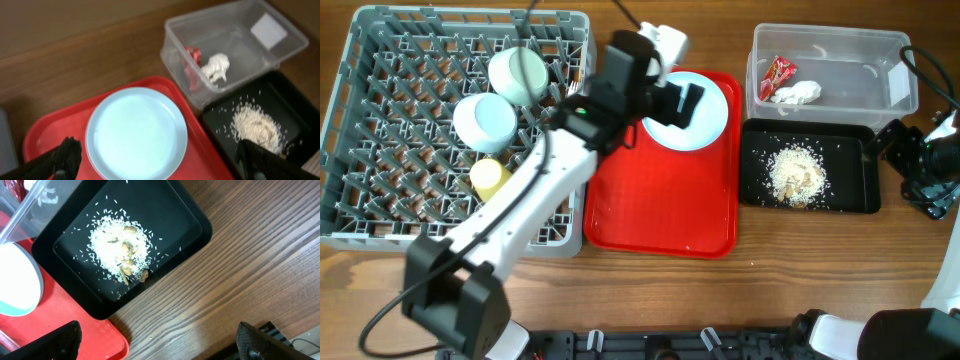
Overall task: Sort waste into correct bins and load items into the dishwasher rack
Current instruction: 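Grasp the white plate with left gripper and stand it upright in the rack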
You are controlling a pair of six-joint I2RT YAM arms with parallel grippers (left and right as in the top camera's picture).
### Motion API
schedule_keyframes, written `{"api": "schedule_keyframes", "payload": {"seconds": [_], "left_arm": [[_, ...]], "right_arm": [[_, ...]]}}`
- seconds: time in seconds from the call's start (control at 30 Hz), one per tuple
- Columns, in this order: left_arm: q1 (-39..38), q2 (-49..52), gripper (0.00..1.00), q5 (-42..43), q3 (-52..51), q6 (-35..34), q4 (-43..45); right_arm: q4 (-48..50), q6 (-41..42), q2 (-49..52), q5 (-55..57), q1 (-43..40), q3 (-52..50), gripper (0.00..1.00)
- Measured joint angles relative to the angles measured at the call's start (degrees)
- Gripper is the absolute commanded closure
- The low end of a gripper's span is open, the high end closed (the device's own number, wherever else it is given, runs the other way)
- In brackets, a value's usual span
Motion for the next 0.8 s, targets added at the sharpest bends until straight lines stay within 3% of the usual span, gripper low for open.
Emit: {"api": "schedule_keyframes", "payload": {"seconds": [0.13, 0.3, 0.4, 0.53, 0.6, 0.8], "left_arm": [[-5.9, 9.1, 0.03, -2.8, 0.0, 9.7, 4.3], [-8.1, 18.5, 0.14, -3.6, 0.0, 12.6, 4.4], [-8.1, 22.2, 0.34, -3.9, 0.0, 13.2, 1.4], [-8.1, 23.7, 0.88, -4.5, 0.0, 13.8, -2.7], [-8.1, 23.7, 0.96, -4.7, 0.2, 14.2, -3.4], [-8.6, 23.6, 0.96, -5.7, 0.7, 14.0, -4.4]], "right_arm": [[0.0, 0.0, 0.0, -0.2, 0.0, 0.0, 0.00], [0.0, 0.0, 0.0, -0.4, 0.0, 0.0, 0.00], [0.0, 0.0, 0.0, -0.6, 0.0, 0.0, 0.00], [0.2, 0.0, 0.0, -0.6, 0.0, 0.0, 0.00], [0.2, 0.0, 0.0, -0.6, 0.0, 0.0, 0.00], [0.2, 0.0, 0.0, -0.6, 0.0, 0.0, 0.00]]}}
